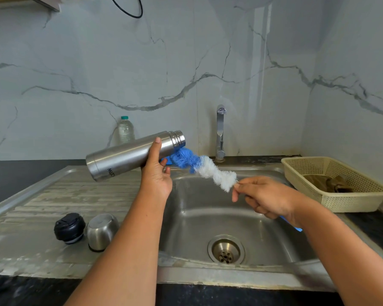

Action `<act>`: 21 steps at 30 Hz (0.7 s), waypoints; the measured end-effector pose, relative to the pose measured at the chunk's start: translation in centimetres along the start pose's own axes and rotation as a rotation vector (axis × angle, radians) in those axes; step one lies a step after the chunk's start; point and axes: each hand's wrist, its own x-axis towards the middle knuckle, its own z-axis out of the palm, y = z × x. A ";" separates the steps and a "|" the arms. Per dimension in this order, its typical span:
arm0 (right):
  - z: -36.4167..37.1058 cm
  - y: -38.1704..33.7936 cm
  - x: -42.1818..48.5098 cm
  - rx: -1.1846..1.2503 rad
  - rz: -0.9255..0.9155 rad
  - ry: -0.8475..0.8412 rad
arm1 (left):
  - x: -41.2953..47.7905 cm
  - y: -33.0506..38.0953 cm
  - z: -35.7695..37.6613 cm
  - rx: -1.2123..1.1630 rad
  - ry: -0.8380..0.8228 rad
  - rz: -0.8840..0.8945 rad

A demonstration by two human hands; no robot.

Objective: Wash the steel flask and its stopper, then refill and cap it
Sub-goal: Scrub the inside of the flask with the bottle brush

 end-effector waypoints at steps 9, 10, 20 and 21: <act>0.2 -0.3 0.3 -0.027 -0.002 0.058 | 0.1 -1.2 0.0 0.126 0.026 -0.010; 0.0 -0.4 0.1 -0.026 0.001 0.054 | 0.2 -1.2 0.0 0.124 0.033 -0.005; 0.4 -0.8 -0.2 -0.097 -0.007 0.134 | -0.3 -1.5 0.2 0.190 0.030 0.015; 0.3 -0.7 -0.2 -0.100 -0.006 0.139 | -0.3 -1.4 0.2 0.186 0.035 0.021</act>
